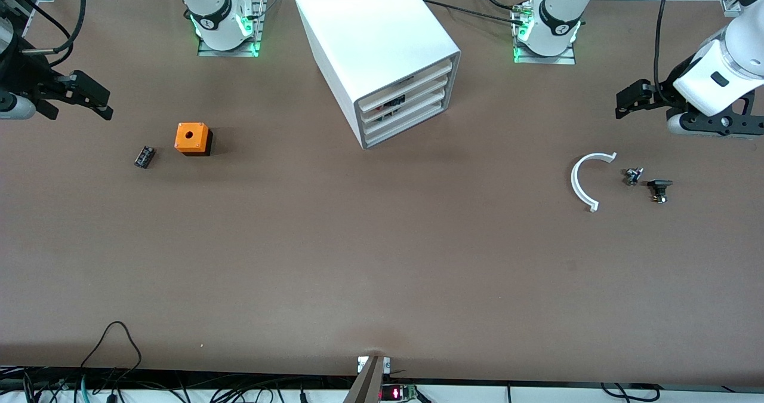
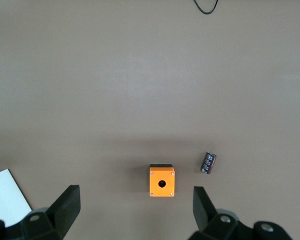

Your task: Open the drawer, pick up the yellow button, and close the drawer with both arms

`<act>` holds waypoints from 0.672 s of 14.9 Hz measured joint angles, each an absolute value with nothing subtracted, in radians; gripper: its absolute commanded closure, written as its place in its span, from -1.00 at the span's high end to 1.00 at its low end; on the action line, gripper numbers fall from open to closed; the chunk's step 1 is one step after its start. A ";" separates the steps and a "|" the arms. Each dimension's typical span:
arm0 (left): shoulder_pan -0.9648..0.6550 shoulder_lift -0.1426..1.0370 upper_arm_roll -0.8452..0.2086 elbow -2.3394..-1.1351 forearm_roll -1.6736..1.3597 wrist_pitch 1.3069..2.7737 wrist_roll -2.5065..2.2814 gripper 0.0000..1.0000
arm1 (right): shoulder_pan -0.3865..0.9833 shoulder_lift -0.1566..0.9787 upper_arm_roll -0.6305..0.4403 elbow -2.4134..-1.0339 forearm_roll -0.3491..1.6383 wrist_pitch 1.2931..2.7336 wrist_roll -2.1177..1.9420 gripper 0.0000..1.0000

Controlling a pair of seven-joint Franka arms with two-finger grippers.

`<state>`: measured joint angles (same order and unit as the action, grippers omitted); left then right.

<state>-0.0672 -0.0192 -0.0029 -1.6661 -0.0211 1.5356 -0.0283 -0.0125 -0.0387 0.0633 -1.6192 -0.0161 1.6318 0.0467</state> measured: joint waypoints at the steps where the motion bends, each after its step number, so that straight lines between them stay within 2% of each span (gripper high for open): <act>1: -0.067 -0.019 -0.003 -1.666 -0.021 1.535 -0.028 1.00 | -0.012 -0.038 0.063 -1.619 -0.016 1.631 0.047 1.00; 7: -0.067 -0.019 -0.003 -1.666 -0.021 1.534 -0.028 1.00 | -0.012 -0.035 0.065 -1.619 -0.016 1.630 0.048 1.00; 10: -0.067 -0.019 -0.003 -1.666 -0.021 1.534 -0.028 1.00 | -0.005 -0.032 0.071 -1.620 -0.002 1.545 0.048 1.00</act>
